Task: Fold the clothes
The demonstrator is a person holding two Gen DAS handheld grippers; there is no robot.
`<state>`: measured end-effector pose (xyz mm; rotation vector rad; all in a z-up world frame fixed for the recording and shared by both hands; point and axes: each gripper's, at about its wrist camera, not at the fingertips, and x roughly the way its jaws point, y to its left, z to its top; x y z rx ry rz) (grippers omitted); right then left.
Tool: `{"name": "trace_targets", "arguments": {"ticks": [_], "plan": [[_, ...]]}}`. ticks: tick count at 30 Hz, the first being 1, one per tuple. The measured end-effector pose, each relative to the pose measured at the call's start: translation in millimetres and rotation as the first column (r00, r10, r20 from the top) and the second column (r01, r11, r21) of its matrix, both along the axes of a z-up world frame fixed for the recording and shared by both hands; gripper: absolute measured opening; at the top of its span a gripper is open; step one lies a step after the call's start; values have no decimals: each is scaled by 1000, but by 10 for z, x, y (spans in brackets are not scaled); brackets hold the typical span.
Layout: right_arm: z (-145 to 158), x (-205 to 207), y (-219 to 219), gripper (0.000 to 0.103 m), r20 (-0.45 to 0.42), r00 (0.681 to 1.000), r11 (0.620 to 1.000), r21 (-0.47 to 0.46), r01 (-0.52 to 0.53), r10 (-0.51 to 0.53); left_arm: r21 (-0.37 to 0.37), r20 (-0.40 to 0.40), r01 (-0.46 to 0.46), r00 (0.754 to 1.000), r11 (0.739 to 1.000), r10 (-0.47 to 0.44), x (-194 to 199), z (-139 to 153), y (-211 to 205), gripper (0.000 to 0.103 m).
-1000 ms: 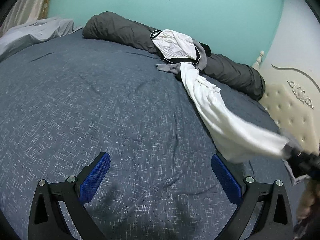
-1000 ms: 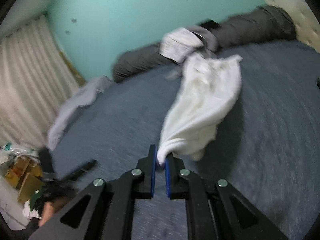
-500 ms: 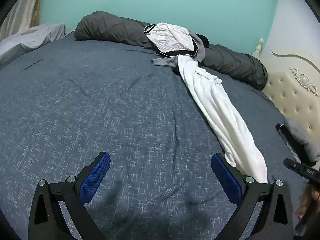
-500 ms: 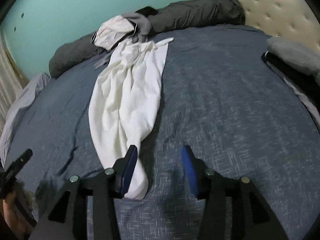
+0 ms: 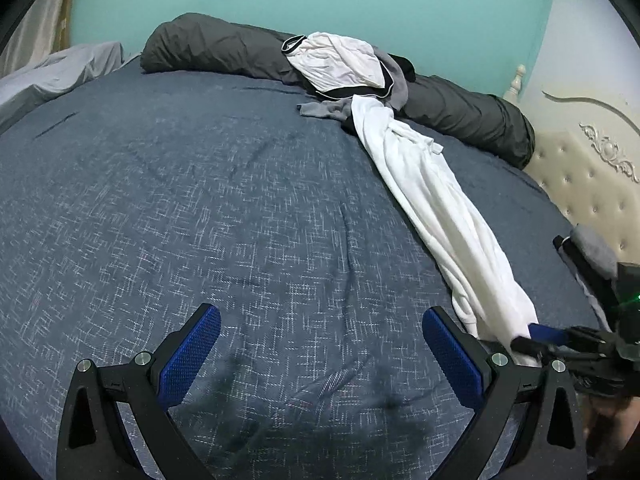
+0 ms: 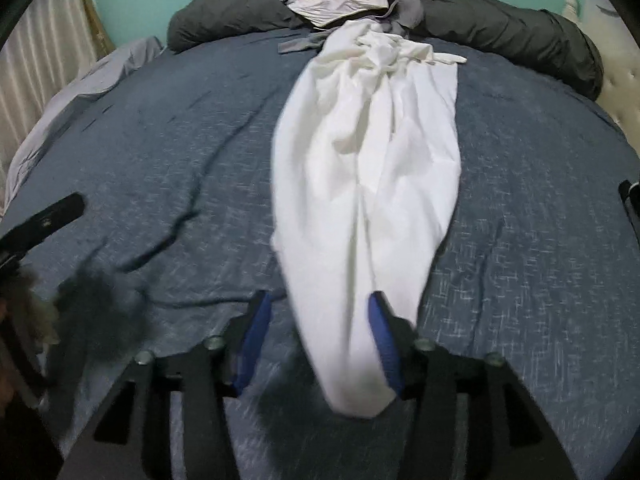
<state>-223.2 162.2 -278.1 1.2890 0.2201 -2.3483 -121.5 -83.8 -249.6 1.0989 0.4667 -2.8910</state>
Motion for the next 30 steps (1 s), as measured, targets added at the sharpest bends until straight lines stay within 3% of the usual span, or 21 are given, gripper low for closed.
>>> {"name": "trace_targets", "arguments": {"ticks": [1, 4, 9, 14, 19, 21, 22, 23, 26, 30], "plan": [[-6, -35, 45, 8, -3, 1000, 1000, 12, 24, -24, 7, 3, 1, 1000, 1000, -1, -7, -2, -8, 103], [-1, -138, 217, 4, 1, 997, 996, -16, 83, -83, 14, 5, 8, 1000, 1000, -8, -23, -1, 9, 103], [125, -418, 597, 2, -54, 977, 978, 3, 208, -208, 16, 2, 23, 1000, 1000, -23, -61, -1, 59, 103], [252, -669, 926, 2, -29, 955, 955, -33, 295, -296, 12, 2, 30, 1000, 999, -30, -87, -15, 81, 103], [499, -353, 579, 4, -57, 993, 987, -129, 96, -104, 11, 4, 26, 1000, 1000, -26, -105, -21, 84, 103], [499, -246, 385, 15, -54, 998, 992, -124, 18, -24, 11, 5, 25, 1000, 1000, -25, -107, -25, 86, 103], [483, -224, 316, 31, -55, 998, 994, -113, 1, -7, 10, 5, 24, 1000, 1000, -24, -107, -26, 86, 103], [469, -178, 253, 34, -59, 998, 994, -105, -20, 14, 10, 6, 24, 1000, 1000, -24, -108, -28, 87, 103], [343, -119, 86, 34, -31, 996, 990, -112, -88, 85, 9, 8, 23, 1000, 1000, -23, -111, -34, 90, 103], [81, -76, -64, 34, 34, 995, 992, -86, -87, 91, 11, 10, 19, 1000, 1000, -19, -119, -45, 78, 103]]}}
